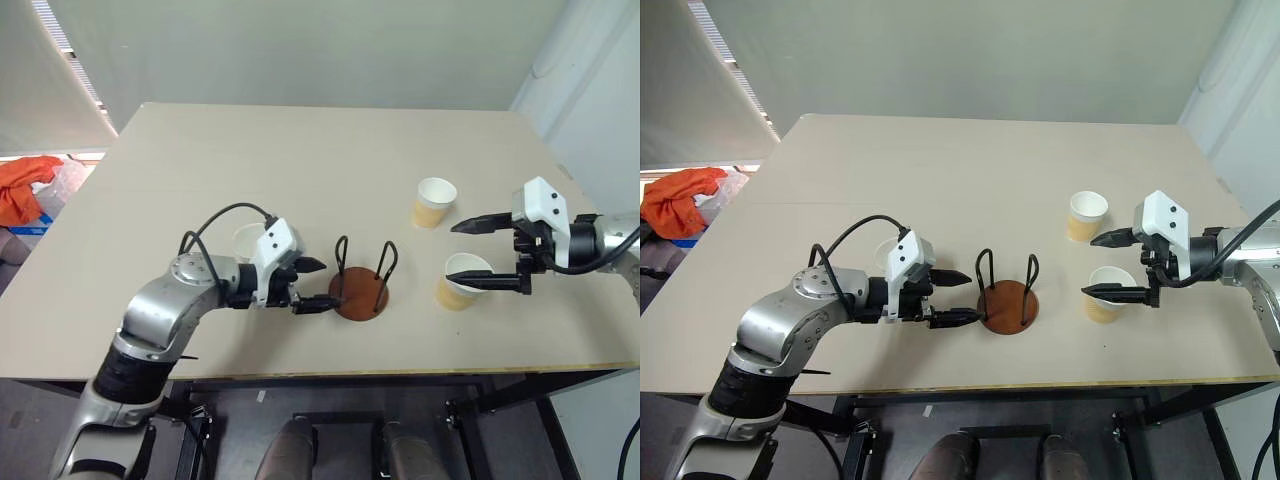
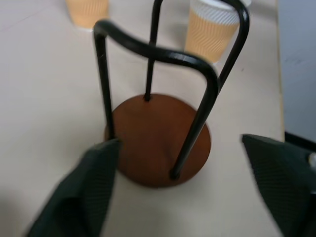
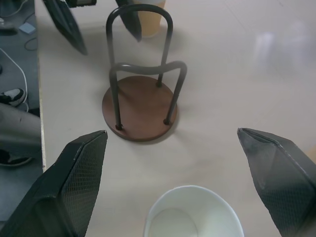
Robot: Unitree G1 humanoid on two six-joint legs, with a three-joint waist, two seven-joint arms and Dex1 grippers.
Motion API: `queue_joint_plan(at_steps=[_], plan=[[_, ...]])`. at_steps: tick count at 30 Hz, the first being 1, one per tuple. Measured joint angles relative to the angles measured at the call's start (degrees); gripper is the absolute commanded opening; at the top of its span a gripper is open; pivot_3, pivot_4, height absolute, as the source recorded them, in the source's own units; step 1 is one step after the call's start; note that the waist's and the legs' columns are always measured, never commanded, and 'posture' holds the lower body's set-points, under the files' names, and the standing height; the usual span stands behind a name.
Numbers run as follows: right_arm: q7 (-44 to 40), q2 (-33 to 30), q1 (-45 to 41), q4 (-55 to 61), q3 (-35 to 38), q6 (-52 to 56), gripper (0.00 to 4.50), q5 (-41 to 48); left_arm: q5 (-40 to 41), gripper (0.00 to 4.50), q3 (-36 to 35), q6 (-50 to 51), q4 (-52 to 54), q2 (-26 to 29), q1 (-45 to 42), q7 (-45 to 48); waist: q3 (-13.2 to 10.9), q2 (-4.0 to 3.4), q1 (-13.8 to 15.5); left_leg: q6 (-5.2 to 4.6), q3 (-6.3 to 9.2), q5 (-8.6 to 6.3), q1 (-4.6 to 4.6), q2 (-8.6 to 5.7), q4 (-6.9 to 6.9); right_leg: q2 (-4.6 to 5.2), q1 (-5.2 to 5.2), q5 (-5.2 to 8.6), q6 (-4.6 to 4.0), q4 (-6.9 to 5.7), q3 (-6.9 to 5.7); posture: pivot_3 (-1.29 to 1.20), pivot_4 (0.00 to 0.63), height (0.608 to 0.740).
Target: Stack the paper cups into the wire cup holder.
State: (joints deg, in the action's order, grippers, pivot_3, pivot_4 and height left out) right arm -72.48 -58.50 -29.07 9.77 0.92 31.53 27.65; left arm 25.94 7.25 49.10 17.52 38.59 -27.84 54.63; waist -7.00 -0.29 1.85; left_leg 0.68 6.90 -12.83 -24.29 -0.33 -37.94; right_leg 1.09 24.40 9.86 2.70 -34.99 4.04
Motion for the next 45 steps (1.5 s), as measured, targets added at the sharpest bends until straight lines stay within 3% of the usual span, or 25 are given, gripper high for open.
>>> queue_joint_plan(at_steps=[4, 11, 17, 22, 31, 38, 42, 45], plan=[[-1.5, -1.3, 0.3, -1.2, -0.5, -1.7, 4.50, -2.1, 3.8, 4.48, -4.0, 0.3, 1.2, 5.5, -0.9, 3.6, 0.0, 0.04, 0.0, 0.07, 0.03, -0.07, -0.09, 0.03, 0.02, -0.05, 0.12, 0.03, -0.05, -0.01, 0.00, 0.00, 0.150, 0.740], [-3.0, -3.6, 4.1, -2.5, -2.4, -5.0, 4.50, -6.9, 16.7, 4.48, -17.9, 2.5, 4.3, 17.3, -8.1, 12.4, 0.0, -0.01, 0.0, 0.15, 0.07, -0.31, -0.18, 0.12, 0.01, -0.16, 0.27, 0.17, -0.22, -0.01, 0.01, 0.00, 0.150, 0.740], [-3.9, -3.7, 5.0, -2.0, -4.6, -6.5, 4.50, -9.4, 22.6, 4.48, -19.7, 4.4, 7.8, 21.7, -9.1, 14.5, 0.0, -0.02, -0.2, 0.18, 0.06, -0.39, -0.15, 0.20, 0.04, -0.25, 0.32, 0.22, -0.24, -0.04, 0.08, 0.00, 0.150, 0.740], [-3.3, -3.4, 5.9, -2.2, -7.4, -8.2, 3.24, -13.4, 22.6, 4.50, -20.1, 3.0, 7.7, 23.8, -9.0, 14.7, 0.0, -0.03, -0.3, 0.17, 0.05, -0.39, -0.11, 0.22, 0.03, -0.27, 0.32, 0.22, -0.26, -0.07, 0.15, 0.00, 0.150, 0.740], [-2.6, -1.2, 4.8, -5.1, -10.5, -11.3, 0.07, -17.5, 22.4, 4.50, -20.0, 1.8, 7.4, 23.8, -8.5, 13.8, 0.0, -0.03, -0.4, 0.17, 0.04, -0.42, -0.11, 0.22, 0.05, -0.27, 0.38, 0.22, -0.26, -0.07, 0.22, 0.00, 0.150, 0.740], [-6.9, -1.9, -0.5, -5.2, -9.9, -12.2, 0.02, -15.3, 21.0, 4.50, -19.9, -0.2, 5.6, 25.2, -7.8, 14.0, 0.0, -0.07, -0.5, 0.18, -0.06, -0.43, -0.16, 0.21, 0.14, -0.32, 0.55, 0.23, -0.29, -0.11, 0.40, 0.00, 0.150, 0.740], [-11.9, -1.9, -14.9, -5.6, -7.1, -11.0, 0.02, -9.7, 19.7, 4.50, -19.6, -1.9, 3.9, 25.7, -7.4, 14.4, 0.0, -0.08, -1.0, 0.19, -0.17, -0.39, -0.18, 0.22, 0.24, -0.41, 0.74, 0.25, -0.34, -0.20, 0.54, 0.00, 0.150, 0.740], [-13.7, 1.8, -26.0, -6.6, -6.5, -10.7, 0.02, -7.6, 19.3, 4.50, -18.9, -2.9, 3.2, 25.6, -7.3, 14.7, 0.0, -0.01, -1.2, 0.20, -0.14, -0.40, -0.10, 0.37, 0.37, -0.57, 0.76, 0.36, -0.62, -0.22, 0.54, 0.00, 0.150, 0.740]])
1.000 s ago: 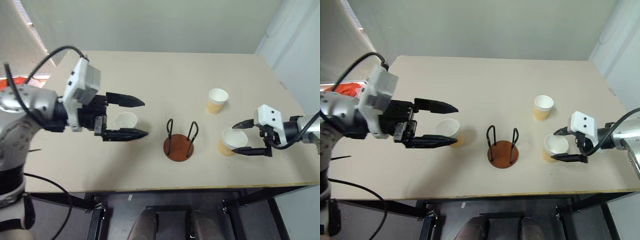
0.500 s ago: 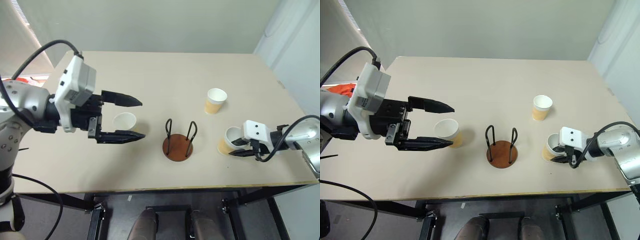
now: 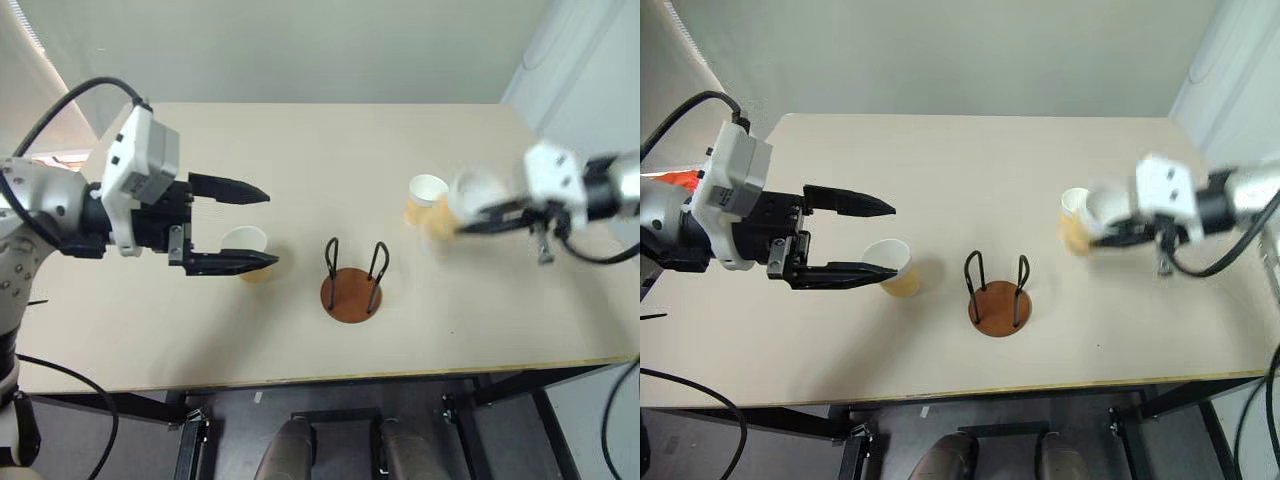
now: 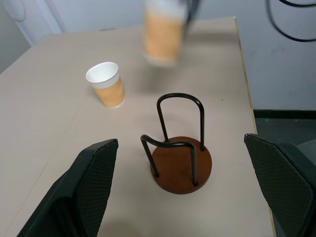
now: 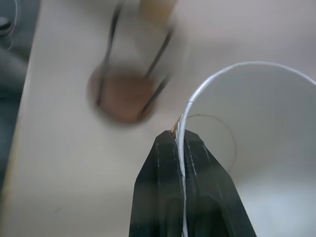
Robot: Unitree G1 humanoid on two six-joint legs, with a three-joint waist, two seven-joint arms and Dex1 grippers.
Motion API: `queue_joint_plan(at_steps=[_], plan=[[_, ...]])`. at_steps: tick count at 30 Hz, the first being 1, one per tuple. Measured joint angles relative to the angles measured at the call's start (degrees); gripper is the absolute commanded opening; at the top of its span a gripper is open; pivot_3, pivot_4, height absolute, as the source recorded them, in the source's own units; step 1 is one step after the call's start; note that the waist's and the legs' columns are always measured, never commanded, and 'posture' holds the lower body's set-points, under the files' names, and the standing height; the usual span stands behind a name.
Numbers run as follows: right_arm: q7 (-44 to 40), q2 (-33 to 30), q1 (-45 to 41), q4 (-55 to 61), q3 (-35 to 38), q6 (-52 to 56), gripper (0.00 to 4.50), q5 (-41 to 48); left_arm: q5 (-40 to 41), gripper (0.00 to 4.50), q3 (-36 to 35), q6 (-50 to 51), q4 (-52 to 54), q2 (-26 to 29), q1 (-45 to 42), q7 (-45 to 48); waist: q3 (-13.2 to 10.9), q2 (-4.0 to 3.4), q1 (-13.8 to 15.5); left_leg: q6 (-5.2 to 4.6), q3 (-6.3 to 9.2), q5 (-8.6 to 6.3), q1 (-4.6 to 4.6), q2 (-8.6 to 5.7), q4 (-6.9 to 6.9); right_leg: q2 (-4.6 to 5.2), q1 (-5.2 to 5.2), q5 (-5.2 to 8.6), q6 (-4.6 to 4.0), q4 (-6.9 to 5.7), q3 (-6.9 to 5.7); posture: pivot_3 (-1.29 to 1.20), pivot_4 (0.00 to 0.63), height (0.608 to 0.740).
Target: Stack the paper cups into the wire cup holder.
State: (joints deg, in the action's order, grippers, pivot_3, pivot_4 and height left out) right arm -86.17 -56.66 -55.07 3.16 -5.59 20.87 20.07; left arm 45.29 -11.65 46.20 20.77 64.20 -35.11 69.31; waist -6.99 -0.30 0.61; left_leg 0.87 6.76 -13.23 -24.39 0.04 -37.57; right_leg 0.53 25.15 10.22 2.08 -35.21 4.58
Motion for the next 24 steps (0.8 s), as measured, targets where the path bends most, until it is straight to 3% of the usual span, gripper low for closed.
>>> queue_joint_plan(at_steps=[2, 7, 23, 24], plan=[[-1.5, 4.3, -4.4, 0.8, -1.6, 0.5, 0.02, 1.5, -0.5, 4.50, 1.2, -0.7, -0.4, -0.3, -0.2, 0.2, 0.0, 0.00, -0.1, 0.01, 0.01, 0.01, 0.04, 0.06, 0.14, -0.07, 0.10, 0.06, -0.15, -0.08, -0.01, 0.00, 0.150, 0.740], [-4.4, 10.8, -3.6, 1.7, -9.7, -1.9, 0.02, -0.3, -0.6, 4.50, 2.6, -1.4, -0.8, -1.3, -1.4, 0.2, 0.0, 0.04, 0.0, 0.12, 0.08, 0.04, 0.01, 0.11, 0.23, -0.08, 0.37, 0.25, -0.46, -0.62, -0.08, 0.00, 0.150, 0.740], [-5.9, 17.7, -3.3, -4.0, -15.3, -11.2, 0.02, -8.1, 1.0, 4.50, -3.9, -0.7, 1.8, 2.6, 5.4, 0.6, 0.0, 0.03, -0.6, 0.29, 0.07, 0.14, 0.20, 0.21, 0.46, -0.15, 0.45, 0.24, -0.71, -0.80, -0.10, 0.00, 0.150, 0.740], [-5.9, 17.9, -3.3, -4.5, -15.5, -11.6, 0.22, -8.4, 1.5, 4.50, -4.7, -0.6, 2.0, 2.9, 6.3, 0.8, 0.0, 0.03, -0.6, 0.31, 0.07, 0.15, 0.21, 0.22, 0.46, -0.16, 0.44, 0.23, -0.73, -0.81, -0.10, 0.00, 0.150, 0.740]])
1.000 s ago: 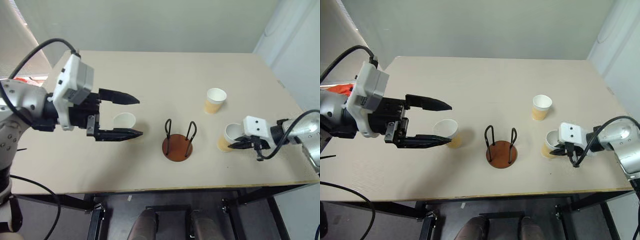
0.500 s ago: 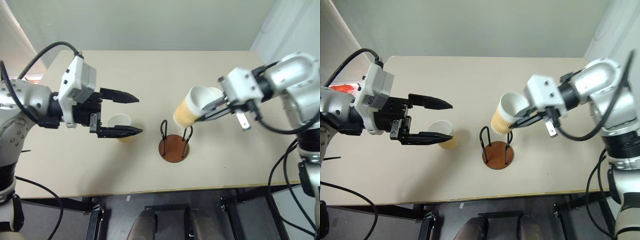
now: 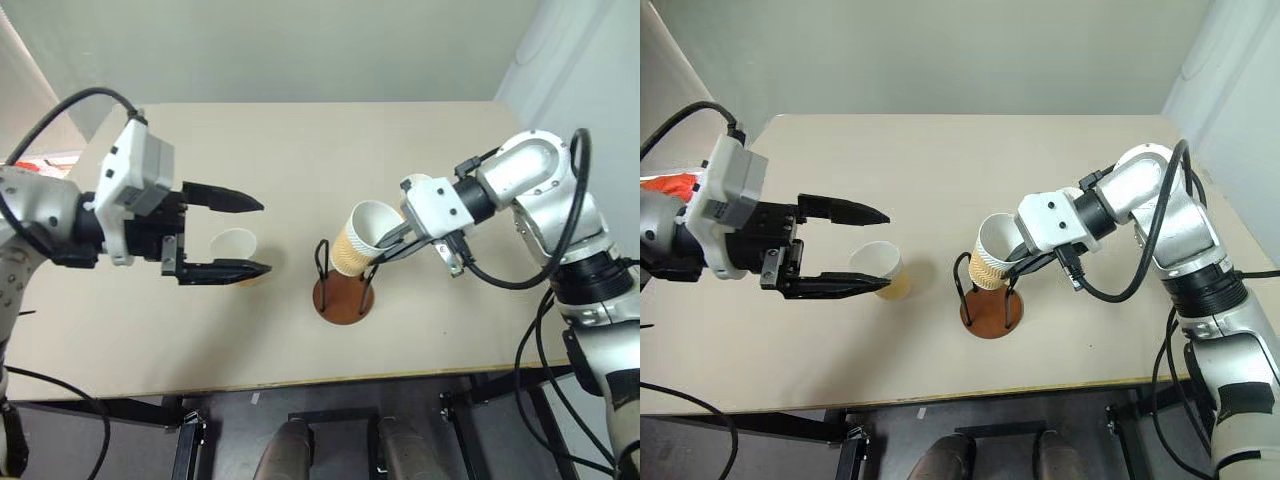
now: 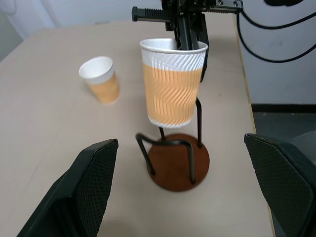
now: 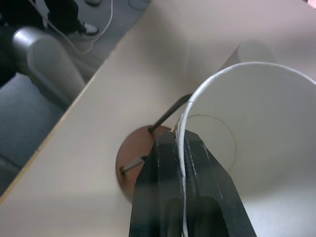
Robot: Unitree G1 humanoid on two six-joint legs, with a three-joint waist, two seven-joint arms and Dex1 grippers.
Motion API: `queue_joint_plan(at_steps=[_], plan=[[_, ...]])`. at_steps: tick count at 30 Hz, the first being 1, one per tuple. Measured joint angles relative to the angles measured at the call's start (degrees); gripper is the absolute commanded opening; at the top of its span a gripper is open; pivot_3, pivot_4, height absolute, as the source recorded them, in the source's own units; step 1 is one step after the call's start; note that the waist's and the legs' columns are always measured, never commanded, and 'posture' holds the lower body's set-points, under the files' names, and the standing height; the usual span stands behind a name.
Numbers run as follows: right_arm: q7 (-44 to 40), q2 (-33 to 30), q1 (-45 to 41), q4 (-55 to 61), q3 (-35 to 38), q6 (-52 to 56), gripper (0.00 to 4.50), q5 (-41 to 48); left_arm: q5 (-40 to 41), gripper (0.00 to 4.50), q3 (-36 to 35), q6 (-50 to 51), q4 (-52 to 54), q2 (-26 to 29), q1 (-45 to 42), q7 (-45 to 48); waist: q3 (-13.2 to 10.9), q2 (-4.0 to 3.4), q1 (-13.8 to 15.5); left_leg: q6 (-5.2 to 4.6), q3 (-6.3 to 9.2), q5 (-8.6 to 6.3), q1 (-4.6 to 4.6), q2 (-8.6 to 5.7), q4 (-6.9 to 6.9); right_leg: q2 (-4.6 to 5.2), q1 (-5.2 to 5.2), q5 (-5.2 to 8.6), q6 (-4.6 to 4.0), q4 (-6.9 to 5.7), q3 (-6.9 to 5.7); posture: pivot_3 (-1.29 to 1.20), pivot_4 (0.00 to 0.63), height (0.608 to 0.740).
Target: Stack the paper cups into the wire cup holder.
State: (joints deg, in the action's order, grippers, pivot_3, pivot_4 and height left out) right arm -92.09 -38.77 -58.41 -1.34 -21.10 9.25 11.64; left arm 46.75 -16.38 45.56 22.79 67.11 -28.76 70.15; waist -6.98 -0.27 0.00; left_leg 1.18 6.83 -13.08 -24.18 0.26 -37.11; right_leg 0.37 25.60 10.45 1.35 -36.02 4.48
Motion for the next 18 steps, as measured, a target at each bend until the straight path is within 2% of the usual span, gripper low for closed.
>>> queue_joint_plan(at_steps=[3, 8, 12, 16, 18], plan=[[-0.1, 0.3, -0.1, -0.9, -0.2, -0.7, 1.00, -0.7, 0.5, 4.50, -2.9, 0.1, -0.1, 1.5, 3.1, 1.1, 0.0, 0.00, 0.0, 0.03, 0.00, 0.02, 0.01, 0.01, 0.00, -0.01, 0.01, 0.00, -0.05, -0.02, 0.00, 0.00, 0.150, 0.740], [-0.2, 0.5, -0.5, -2.0, -0.4, -1.4, 2.68, -0.7, 1.0, 4.50, -7.4, 0.0, -1.7, 1.7, 7.0, 3.0, 0.0, 0.00, 0.0, 0.04, -0.01, 0.02, 0.03, 0.02, 0.02, -0.02, 0.01, 0.05, -0.15, -0.07, 0.00, 0.00, 0.150, 0.740], [0.1, 1.6, -1.4, -3.1, -0.4, -1.4, 4.02, -0.8, 1.8, 4.50, -8.0, -0.4, -1.9, 1.1, 7.6, 3.2, 0.0, 0.00, 0.0, 0.05, -0.01, 0.01, 0.03, 0.03, 0.02, -0.02, 0.03, 0.06, -0.20, -0.08, 0.00, 0.00, 0.150, 0.740], [6.2, 3.7, -6.0, -12.7, 1.0, -3.1, 4.02, -3.4, 1.1, 4.50, -7.0, -2.6, -3.9, -2.1, 3.4, -0.5, 0.0, 0.00, 0.1, 0.18, 0.02, 0.09, 0.04, 0.05, 0.02, 0.00, 0.11, -0.05, -0.38, -0.16, 0.00, 0.00, 0.150, 0.740], [11.3, 4.0, -9.8, -22.0, 2.3, -5.6, 4.02, -6.2, -1.0, 4.50, -4.9, -4.2, -5.9, -5.0, -1.0, -4.7, 0.0, -0.01, 0.4, 0.24, 0.04, 0.17, 0.07, 0.04, 0.03, 0.06, 0.09, -0.08, -0.43, -0.20, 0.00, 0.00, 0.150, 0.740]])
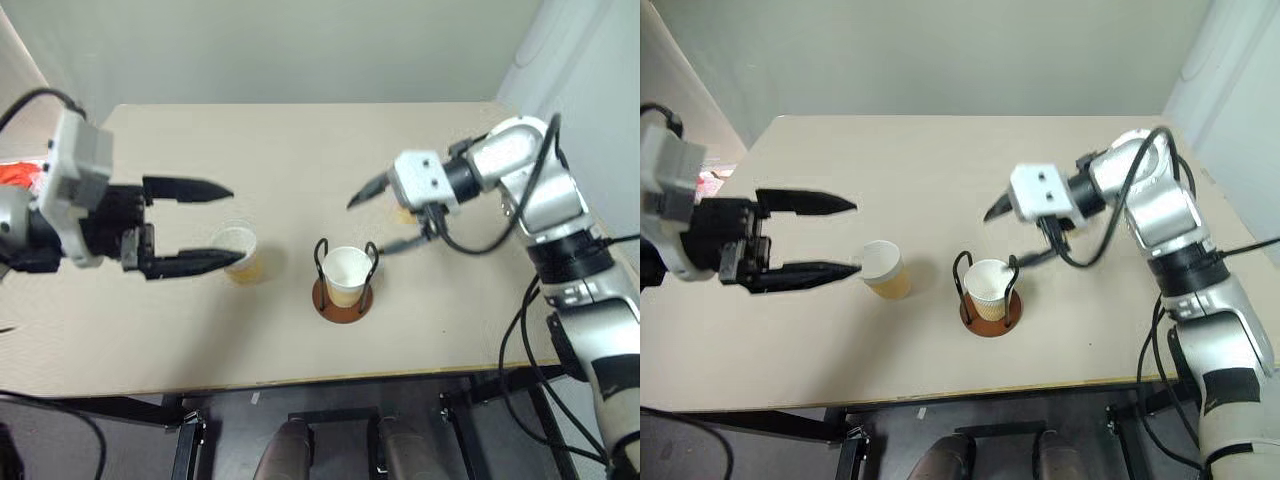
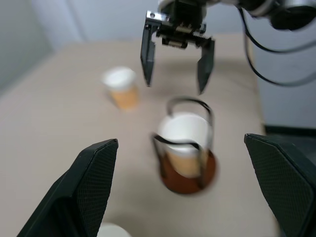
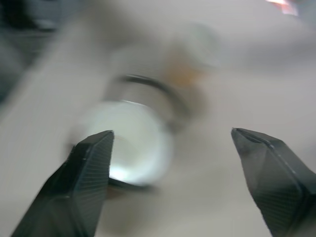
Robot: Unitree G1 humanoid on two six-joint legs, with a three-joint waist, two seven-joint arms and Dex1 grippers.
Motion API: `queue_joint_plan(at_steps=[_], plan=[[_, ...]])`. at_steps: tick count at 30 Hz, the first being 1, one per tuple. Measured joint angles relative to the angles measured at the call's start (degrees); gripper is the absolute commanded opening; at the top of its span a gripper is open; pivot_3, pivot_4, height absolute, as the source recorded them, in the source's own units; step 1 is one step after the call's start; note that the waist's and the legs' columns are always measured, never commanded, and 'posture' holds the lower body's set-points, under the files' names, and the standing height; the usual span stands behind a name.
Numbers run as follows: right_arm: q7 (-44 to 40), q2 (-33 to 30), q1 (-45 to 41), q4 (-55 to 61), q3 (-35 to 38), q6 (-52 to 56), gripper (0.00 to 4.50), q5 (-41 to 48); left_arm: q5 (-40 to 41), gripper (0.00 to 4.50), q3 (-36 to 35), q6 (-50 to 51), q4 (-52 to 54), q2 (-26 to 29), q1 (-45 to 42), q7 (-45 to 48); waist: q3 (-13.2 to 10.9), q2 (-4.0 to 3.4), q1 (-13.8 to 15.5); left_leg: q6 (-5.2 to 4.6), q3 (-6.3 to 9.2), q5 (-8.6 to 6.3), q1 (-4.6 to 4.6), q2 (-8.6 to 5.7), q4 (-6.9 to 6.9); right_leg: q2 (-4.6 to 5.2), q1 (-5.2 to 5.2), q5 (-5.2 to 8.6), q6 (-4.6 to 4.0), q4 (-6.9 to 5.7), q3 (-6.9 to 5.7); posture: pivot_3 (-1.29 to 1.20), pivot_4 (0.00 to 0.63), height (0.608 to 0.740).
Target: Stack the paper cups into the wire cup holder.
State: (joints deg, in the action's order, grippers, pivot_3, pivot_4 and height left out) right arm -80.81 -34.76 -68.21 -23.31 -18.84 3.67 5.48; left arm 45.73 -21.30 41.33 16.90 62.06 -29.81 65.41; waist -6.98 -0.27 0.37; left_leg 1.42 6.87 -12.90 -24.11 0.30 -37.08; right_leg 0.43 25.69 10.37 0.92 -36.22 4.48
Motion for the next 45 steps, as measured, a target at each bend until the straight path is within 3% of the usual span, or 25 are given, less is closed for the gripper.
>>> queue_joint_plan(at_steps=[4, 10, 22, 26, 30, 39, 45], plan=[[9.0, -0.1, -6.1, -20.1, 0.5, -7.0, 4.02, -6.1, -3.4, 4.50, 3.4, -2.6, -3.4, -4.6, -4.5, -6.0, 0.0, 0.00, 0.1, 0.02, 0.03, 0.04, -0.01, 0.00, 0.05, 0.02, 0.01, -0.12, -0.11, 0.06, 0.00, 0.00, 0.150, 0.740], [14.7, -1.5, -9.5, -40.7, 0.5, -12.8, 4.02, -13.0, -4.0, 4.50, 4.4, -2.7, -4.0, -4.9, -3.4, -6.4, 0.0, 0.00, 0.0, 0.17, 0.01, -0.09, -0.17, 0.17, 0.39, -0.08, 0.21, -0.46, 0.46, 0.29, -0.09, 0.00, 0.150, 0.740], [17.3, 4.8, -9.4, -49.3, 0.4, -16.0, 4.02, -18.0, -4.4, 4.50, 4.2, -2.0, -1.6, -4.0, 0.1, -6.9, 0.0, -0.03, -0.3, 0.37, -0.04, -0.08, -0.16, 0.58, 0.55, -0.21, 0.25, -0.44, 0.41, 0.25, -0.52, 0.00, 0.150, 0.740], [21.6, 5.3, -8.8, -50.6, -0.9, -16.1, 4.02, -22.1, -3.4, 4.50, 2.1, -0.8, 1.0, -2.6, 2.3, -7.9, 0.0, -0.03, -0.2, 0.41, 0.05, -0.06, -0.16, 0.60, 0.52, -0.17, 0.18, -0.44, 0.31, 0.22, -0.74, 0.00, 0.150, 0.740], [24.4, 5.7, -7.5, -51.6, -1.4, -16.0, 3.15, -24.6, -2.2, 4.50, -0.3, 0.8, 3.5, -1.9, 4.9, -8.7, 0.0, -0.03, 0.0, 0.44, 0.09, -0.05, -0.16, 0.62, 0.53, -0.16, 0.17, -0.41, 0.22, 0.18, -0.88, 0.00, 0.150, 0.740], [24.5, 6.5, -6.8, -52.3, -0.4, -16.0, 0.05, -25.4, -0.8, 4.50, -3.5, 2.5, 4.7, 0.0, 6.3, -9.8, 0.0, -0.03, 0.0, 0.59, 0.14, -0.05, -0.16, 0.71, 0.55, -0.17, 0.17, -0.40, 0.18, 0.15, -1.03, 0.00, 0.150, 0.740], [21.7, 6.0, -8.3, -52.0, 0.8, -17.3, 0.01, -24.8, -0.8, 4.50, -3.5, 2.5, 4.7, 0.1, 6.4, -9.8, 0.0, -0.04, 0.0, 0.62, 0.14, -0.06, -0.18, 0.71, 0.57, -0.17, 0.18, -0.40, 0.14, 0.17, -1.05, 0.00, 0.150, 0.740]])
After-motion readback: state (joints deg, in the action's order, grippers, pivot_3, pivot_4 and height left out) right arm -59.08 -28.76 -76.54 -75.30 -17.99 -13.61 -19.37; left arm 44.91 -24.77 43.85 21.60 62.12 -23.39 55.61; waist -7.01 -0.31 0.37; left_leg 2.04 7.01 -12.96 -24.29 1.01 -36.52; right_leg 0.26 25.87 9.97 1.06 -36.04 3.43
